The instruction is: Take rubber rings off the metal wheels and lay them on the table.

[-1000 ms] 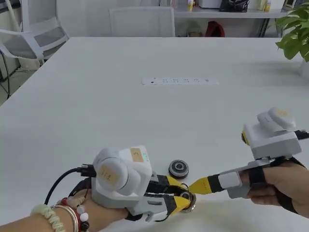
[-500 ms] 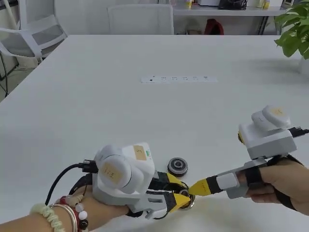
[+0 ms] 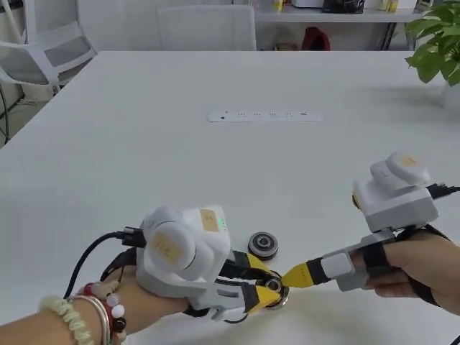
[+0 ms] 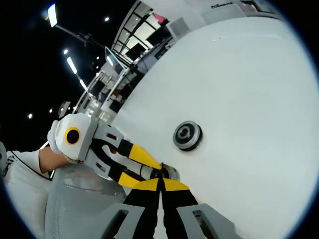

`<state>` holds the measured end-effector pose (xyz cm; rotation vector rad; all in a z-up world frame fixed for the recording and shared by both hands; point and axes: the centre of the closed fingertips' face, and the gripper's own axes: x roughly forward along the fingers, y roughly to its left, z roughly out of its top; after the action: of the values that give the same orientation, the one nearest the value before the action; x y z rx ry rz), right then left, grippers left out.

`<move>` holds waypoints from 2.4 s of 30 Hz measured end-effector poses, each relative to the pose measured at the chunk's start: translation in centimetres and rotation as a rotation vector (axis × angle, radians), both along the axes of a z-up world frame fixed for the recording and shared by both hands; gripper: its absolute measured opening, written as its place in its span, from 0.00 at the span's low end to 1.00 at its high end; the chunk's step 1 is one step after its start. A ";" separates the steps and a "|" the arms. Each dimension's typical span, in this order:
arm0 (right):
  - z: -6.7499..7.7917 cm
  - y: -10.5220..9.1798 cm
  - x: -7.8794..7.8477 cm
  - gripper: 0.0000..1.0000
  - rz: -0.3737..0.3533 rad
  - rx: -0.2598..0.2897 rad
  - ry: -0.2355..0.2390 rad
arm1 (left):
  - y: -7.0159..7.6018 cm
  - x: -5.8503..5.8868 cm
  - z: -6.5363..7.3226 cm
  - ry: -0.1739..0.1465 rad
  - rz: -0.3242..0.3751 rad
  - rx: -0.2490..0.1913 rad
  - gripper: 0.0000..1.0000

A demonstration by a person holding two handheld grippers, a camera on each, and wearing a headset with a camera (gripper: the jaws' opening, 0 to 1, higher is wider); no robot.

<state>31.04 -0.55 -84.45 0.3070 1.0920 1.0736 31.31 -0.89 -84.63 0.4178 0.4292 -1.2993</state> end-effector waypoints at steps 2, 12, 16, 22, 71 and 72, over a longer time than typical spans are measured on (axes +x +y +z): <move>0.0 -0.1 0.1 0.00 -0.007 -0.007 -0.004 | 0.0 -0.1 0.2 0.003 -0.004 0.001 0.19; 0.6 -0.1 0.2 0.00 -0.008 -0.008 -0.021 | 0.3 -0.5 2.6 0.003 -0.014 -0.060 0.35; 0.7 -0.1 0.3 0.00 -0.008 -0.005 -0.023 | 0.8 -0.3 3.5 0.024 0.002 -0.071 0.43; 1.1 0.0 0.3 0.00 -0.007 0.003 -0.030 | 1.3 0.4 5.8 -0.006 0.030 -0.117 0.51; 2.2 0.8 0.3 0.00 0.003 0.043 -0.033 | 13.5 -3.6 7.5 -0.035 0.284 -0.045 0.77; 2.3 0.8 0.3 0.00 0.003 0.048 -0.034 | 13.6 -3.7 7.5 -0.030 0.295 -0.055 0.77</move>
<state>31.34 0.28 -82.13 0.3240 1.0377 1.1054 27.60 12.72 -77.17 0.3138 0.4117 -1.0148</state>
